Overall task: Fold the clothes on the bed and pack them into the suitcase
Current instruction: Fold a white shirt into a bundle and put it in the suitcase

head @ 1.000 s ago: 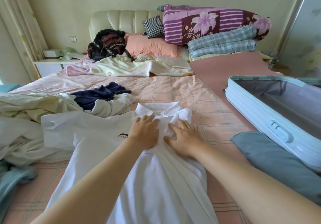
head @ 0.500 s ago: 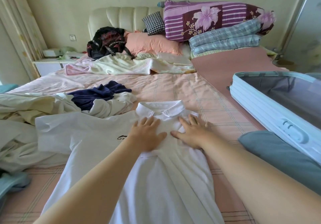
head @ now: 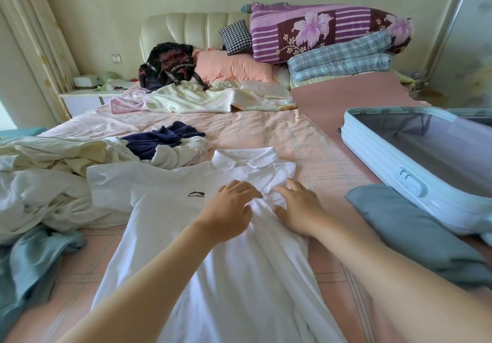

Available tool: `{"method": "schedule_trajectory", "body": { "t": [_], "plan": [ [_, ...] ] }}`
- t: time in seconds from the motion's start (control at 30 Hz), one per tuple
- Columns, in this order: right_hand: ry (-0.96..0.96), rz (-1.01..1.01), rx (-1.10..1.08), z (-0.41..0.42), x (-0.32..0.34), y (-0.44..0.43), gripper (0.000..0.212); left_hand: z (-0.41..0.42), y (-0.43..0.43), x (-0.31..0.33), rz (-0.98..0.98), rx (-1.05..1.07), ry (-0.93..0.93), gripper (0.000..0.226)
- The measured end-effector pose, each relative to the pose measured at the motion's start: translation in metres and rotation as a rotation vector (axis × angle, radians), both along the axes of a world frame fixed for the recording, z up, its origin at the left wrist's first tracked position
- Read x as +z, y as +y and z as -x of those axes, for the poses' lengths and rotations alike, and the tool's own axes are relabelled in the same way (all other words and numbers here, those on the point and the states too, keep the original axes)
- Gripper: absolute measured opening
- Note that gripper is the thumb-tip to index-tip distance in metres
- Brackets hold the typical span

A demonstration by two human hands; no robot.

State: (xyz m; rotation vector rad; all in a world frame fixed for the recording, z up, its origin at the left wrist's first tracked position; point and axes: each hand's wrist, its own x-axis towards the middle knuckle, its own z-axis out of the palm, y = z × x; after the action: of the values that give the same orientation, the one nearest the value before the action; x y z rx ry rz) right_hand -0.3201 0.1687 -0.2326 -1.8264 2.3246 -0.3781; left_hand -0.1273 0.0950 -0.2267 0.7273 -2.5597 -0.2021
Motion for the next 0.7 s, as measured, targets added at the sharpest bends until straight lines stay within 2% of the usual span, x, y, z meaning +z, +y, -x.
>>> {"method": "schedule_trajectory", "body": {
  "t": [0.13, 0.27, 0.33, 0.43, 0.5, 0.63, 0.7],
  "plan": [
    [-0.008, 0.170, 0.008, -0.022, 0.011, 0.055, 0.033, -0.012, 0.058, 0.003, 0.057, -0.136, -0.050, 0.052],
    [-0.131, 0.077, -0.016, -0.037, 0.030, 0.103, 0.008, -0.012, 0.105, 0.009, 0.070, -0.167, -0.123, 0.033],
    [-0.139, -0.010, -0.017, -0.043, 0.037, 0.128, 0.010, -0.011, 0.121, 0.011, 0.068, -0.185, -0.200, 0.028],
    [-0.203, -0.128, 0.000, -0.055, 0.043, 0.166, 0.040, -0.011, 0.135, 0.015, 0.148, -0.179, -0.342, 0.032],
    [-0.245, -0.192, -0.008, -0.063, 0.046, 0.188, 0.052, -0.013, 0.142, 0.020, 0.174, -0.177, -0.349, 0.024],
    [-0.293, -0.212, 0.040, -0.070, 0.043, 0.208, 0.028, -0.040, 0.144, 0.019, 0.185, -0.134, -0.202, 0.022],
    [-0.312, -0.243, 0.087, -0.077, 0.037, 0.216, 0.021, -0.059, 0.146, 0.012, 0.220, -0.120, -0.206, 0.025]
  ]
}}
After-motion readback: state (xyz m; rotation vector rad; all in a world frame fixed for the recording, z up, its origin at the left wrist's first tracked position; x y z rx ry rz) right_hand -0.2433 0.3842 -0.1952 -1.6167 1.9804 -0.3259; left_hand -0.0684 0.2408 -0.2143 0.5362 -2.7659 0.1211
